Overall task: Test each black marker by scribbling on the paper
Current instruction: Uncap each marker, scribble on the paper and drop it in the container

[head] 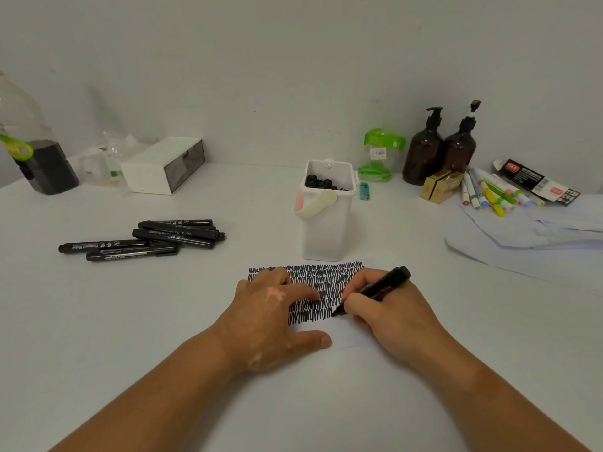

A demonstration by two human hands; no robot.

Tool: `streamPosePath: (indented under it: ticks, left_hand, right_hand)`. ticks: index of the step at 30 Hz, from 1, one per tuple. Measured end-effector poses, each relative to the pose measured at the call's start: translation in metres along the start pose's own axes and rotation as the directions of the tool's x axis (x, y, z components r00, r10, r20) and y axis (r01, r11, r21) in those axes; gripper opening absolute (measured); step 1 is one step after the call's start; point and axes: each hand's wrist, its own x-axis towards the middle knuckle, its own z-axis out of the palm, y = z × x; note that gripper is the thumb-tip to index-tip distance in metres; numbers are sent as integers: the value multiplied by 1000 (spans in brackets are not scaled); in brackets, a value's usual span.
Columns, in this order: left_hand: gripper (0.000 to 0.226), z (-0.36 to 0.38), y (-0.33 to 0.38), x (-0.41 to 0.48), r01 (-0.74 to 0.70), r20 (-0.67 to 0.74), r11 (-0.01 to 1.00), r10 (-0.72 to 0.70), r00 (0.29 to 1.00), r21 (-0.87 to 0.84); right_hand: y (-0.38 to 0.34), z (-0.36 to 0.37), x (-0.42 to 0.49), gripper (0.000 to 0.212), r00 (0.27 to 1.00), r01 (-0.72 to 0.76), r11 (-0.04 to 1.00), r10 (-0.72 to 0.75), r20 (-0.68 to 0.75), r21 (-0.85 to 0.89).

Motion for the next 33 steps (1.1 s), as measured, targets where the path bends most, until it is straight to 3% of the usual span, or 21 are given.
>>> streamPosePath:
  ticks: [5, 12, 14, 16, 18, 21, 24, 27, 29, 31, 33]
  left_hand:
    - [69, -2, 3, -1, 5, -4, 1000, -5, 1000, -5]
    - [67, -4, 5, -1, 15, 16, 1000, -15, 1000, 18]
    - [56, -4, 6, -2, 13, -11, 1000, -13, 1000, -10]
    - [34, -6, 7, -2, 4, -84, 987, -18, 996, -158]
    - [26, -10, 6, -1, 24, -121, 918, -78, 990, -396]
    - [39, -18, 3, -2, 73, -116, 766, -190, 975, -638]
    - [45, -18, 1, -1, 53, -139, 681, -224, 965, -731]
    - [43, -18, -2, 1, 21, -127, 517, -250, 960, -856]
    - [50, -19, -3, 2, 38, -77, 434, -244, 967, -900]
    - [55, -20, -3, 3, 62, -37, 393, -241, 970, -917]
    - [46, -20, -1, 2, 50, -33, 349, -229, 973, -936]
  right_hand:
    - [3, 0, 2, 5, 999, -10, 1000, 10, -53, -4]
    - [1, 1, 0, 23, 1000, -6, 1000, 6, -30, 21]
    - [2, -1, 1, 19, 997, -4, 995, 12, -80, 104]
    - [0, -4, 1, 10, 994, -17, 962, 46, -100, 272]
    - [-1, -7, 2, 11, 993, -28, 897, 77, -95, 442]
    - [-2, -12, 3, 24, 992, -13, 846, 77, -97, 533]
    - [0, -16, 4, 22, 993, 44, 838, 25, -119, 544]
    - [-1, -18, 4, 15, 992, 77, 817, -6, -125, 571]
    - [-5, -20, 3, 5, 996, 62, 756, -4, -90, 652]
    - [-8, -22, 2, 15, 998, 37, 688, 7, -58, 725]
    - [-10, -24, 1, 11, 998, 39, 652, 12, -62, 757]
